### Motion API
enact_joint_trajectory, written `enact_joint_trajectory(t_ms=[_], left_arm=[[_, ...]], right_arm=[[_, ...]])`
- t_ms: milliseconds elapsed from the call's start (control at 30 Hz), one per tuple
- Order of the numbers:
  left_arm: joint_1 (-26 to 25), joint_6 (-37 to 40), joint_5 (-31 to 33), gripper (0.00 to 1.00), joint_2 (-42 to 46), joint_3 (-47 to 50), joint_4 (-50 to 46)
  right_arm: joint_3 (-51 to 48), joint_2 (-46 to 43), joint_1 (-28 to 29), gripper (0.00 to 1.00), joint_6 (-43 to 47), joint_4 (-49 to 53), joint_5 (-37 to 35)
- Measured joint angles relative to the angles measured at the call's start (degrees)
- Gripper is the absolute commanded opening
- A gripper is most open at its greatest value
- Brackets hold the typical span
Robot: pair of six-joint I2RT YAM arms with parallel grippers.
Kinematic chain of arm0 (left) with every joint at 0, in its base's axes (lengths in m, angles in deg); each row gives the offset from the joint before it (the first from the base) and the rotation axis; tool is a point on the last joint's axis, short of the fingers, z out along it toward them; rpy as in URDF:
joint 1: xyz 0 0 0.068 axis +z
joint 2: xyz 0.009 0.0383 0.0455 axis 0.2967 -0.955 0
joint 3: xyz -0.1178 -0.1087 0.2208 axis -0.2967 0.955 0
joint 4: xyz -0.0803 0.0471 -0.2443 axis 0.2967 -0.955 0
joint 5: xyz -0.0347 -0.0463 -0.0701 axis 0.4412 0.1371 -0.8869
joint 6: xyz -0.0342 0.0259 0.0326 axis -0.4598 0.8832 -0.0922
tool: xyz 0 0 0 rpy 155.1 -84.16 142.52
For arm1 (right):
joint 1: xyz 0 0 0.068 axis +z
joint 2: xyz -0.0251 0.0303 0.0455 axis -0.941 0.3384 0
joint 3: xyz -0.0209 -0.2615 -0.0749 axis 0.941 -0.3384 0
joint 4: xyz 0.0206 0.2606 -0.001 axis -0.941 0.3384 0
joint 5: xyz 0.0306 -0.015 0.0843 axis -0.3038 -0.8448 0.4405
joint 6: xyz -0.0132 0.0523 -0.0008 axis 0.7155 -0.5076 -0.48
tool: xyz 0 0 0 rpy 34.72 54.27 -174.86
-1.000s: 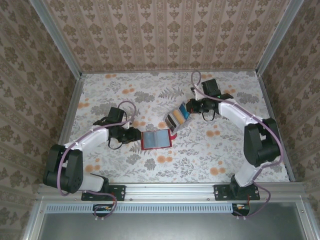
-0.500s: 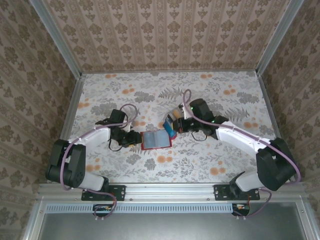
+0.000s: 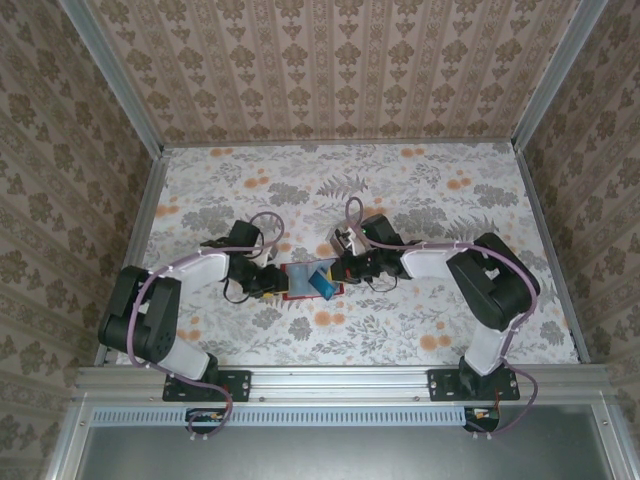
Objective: Put the credit cards into the card holder
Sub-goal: Insert the credit card into the card slot.
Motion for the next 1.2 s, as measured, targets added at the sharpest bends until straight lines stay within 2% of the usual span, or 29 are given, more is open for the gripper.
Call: enact_joint_trajectory(t_ms=[633,733,1000,1200], left_arm=[[-0.02,-0.07,0.39,0.23,-2.56,-0.02,1.55],[-0.02,-0.09,0.39,0.23,-2.58,-0.02,1.64],[-0.37,-0.66,0.35,0.22,-2.67,0.09,2.60],[-0.46,-0.68,0.35,0.21,-2.67,0.42,3.17]], right_arm=[[2.64,4.50,0.02,0.00,-4.20,-5.09,1.77],[1.66,4.48,0.24,0.00,-6.86,-8.94,-0.59],[-3.21,3.15,4.35,0.00,-13.29,-16.85,-12.28],[-6.32,3.52,6.27,0.00,-18.16,-25.09,-17.18]])
